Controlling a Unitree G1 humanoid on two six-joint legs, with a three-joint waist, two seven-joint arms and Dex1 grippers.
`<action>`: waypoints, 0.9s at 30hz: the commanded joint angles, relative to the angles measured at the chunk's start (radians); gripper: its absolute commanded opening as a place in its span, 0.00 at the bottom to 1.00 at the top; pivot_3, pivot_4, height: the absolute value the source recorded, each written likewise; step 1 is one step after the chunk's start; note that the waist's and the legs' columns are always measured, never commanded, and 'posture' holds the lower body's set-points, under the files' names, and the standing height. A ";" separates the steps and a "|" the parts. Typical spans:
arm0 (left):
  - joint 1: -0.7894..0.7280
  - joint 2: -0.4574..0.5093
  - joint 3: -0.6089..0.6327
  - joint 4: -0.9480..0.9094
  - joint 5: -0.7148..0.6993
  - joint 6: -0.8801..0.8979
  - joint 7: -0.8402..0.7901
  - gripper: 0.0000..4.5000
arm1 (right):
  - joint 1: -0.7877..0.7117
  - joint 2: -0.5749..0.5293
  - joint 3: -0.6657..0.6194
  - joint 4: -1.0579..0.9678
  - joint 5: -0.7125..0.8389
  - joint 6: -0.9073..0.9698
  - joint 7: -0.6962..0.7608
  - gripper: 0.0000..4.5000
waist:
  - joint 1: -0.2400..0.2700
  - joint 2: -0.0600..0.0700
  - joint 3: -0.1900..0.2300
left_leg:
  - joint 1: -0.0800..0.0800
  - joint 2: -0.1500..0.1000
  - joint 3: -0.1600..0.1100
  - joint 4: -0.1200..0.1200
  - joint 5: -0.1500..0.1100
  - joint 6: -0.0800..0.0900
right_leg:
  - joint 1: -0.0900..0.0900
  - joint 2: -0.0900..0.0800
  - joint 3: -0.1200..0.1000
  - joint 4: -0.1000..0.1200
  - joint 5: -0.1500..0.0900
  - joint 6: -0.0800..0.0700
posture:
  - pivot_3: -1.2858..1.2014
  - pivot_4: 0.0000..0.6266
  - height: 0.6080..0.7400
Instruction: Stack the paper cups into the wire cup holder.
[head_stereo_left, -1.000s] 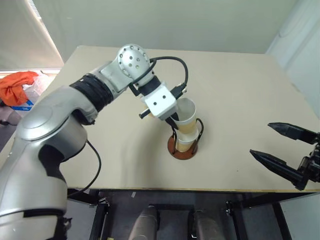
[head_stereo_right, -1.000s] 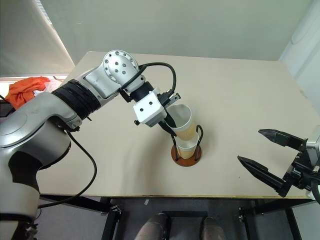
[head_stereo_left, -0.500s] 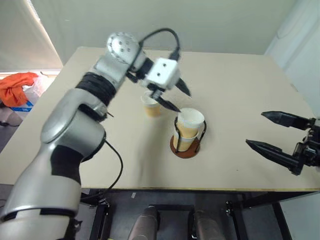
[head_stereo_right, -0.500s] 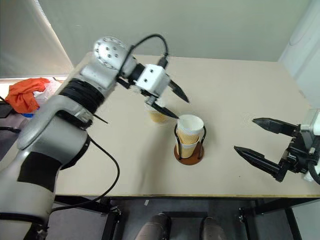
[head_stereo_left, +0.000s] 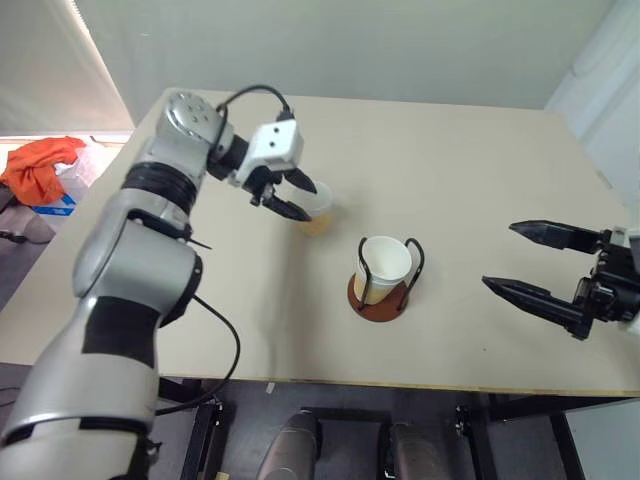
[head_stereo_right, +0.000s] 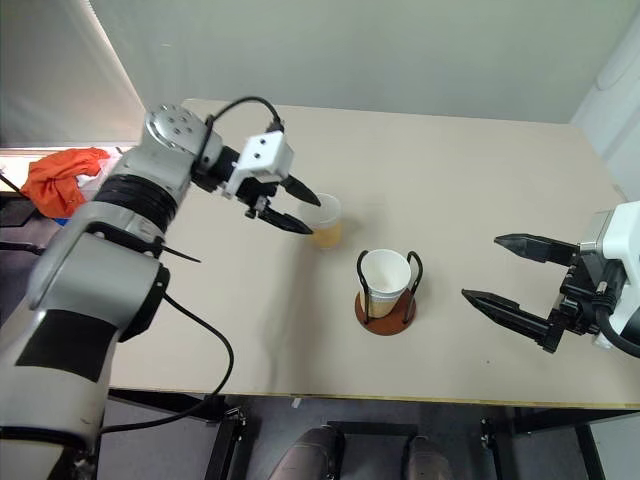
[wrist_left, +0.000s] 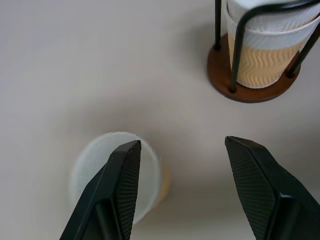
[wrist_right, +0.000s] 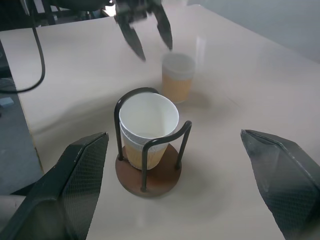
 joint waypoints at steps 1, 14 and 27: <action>0.005 -0.011 0.030 0.009 0.115 -0.007 0.127 0.65 | 0.017 0.010 -0.061 -0.049 0.031 0.015 -0.028 1.00 | -0.001 0.000 0.000 | 0.000 0.001 0.000 0.000 0.000 0.000 | 0.000 -0.001 0.000 0.000 0.000 0.000 | 0.52 0.24 1.00; 0.063 -0.077 0.061 0.034 0.363 0.000 0.378 0.61 | 0.111 0.014 -0.212 -0.121 0.120 0.067 -0.095 1.00 | -0.001 -0.001 0.000 | 0.002 -0.001 0.003 0.001 0.000 0.002 | 0.000 0.000 0.003 0.000 -0.001 0.002 | 0.52 0.24 1.00; 0.013 -0.052 0.193 0.022 0.361 -0.003 0.115 0.01 | 0.080 0.005 -0.161 -0.080 0.070 0.033 -0.079 1.00 | -0.003 -0.001 0.000 | 0.004 -0.004 0.009 0.001 -0.001 0.007 | 0.000 0.001 0.012 0.000 -0.002 0.007 | 0.52 0.24 1.00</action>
